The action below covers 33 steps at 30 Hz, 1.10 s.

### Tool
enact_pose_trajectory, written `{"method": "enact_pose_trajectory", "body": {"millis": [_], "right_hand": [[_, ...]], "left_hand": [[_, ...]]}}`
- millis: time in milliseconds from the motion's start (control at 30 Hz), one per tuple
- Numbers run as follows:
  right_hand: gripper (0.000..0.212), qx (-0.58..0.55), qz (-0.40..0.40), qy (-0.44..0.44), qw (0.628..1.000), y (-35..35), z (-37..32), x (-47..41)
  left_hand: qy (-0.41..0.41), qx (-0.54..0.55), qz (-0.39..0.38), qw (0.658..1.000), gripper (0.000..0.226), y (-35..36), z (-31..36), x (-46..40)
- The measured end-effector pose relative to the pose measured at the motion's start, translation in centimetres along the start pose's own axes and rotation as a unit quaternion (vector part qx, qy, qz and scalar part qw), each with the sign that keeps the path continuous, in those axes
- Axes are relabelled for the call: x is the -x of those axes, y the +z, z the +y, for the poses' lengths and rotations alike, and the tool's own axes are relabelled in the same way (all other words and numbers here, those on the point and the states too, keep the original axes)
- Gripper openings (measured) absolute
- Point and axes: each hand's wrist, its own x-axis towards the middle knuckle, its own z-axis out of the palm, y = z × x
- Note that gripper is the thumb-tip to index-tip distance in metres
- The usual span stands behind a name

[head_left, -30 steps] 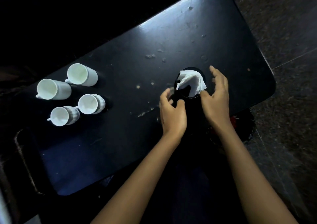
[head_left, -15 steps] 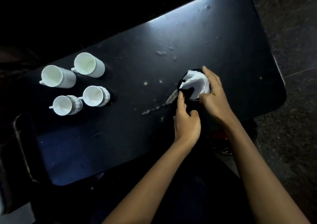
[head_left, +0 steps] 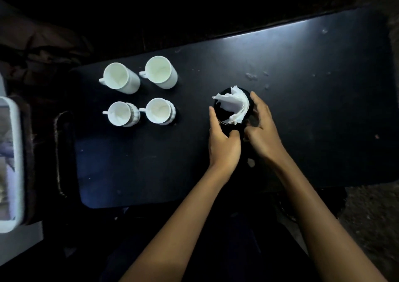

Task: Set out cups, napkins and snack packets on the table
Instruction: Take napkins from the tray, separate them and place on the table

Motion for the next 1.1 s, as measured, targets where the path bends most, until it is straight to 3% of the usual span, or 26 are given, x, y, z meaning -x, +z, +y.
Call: {"method": "enact_pose_trajectory", "body": {"millis": [500,967,1100], "right_hand": [[0.084,0.046,-0.085,-0.032,0.995,5.3,-2.6,-3.8],[0.085,0.062,-0.065,-0.036,0.995,6.7,-2.9,-4.6],[0.083,0.099,-0.006,-0.047,0.994,7.3,-3.6,-3.3]], "left_hand": [[0.025,0.006,0.064,0.998,0.087,-4.5,1.8,-3.9],[0.039,-0.022,0.054,0.998,0.088,-5.8,2.8,-4.8],[0.047,-0.037,0.041,0.997,0.086,-6.2,2.8,-4.5]]}}
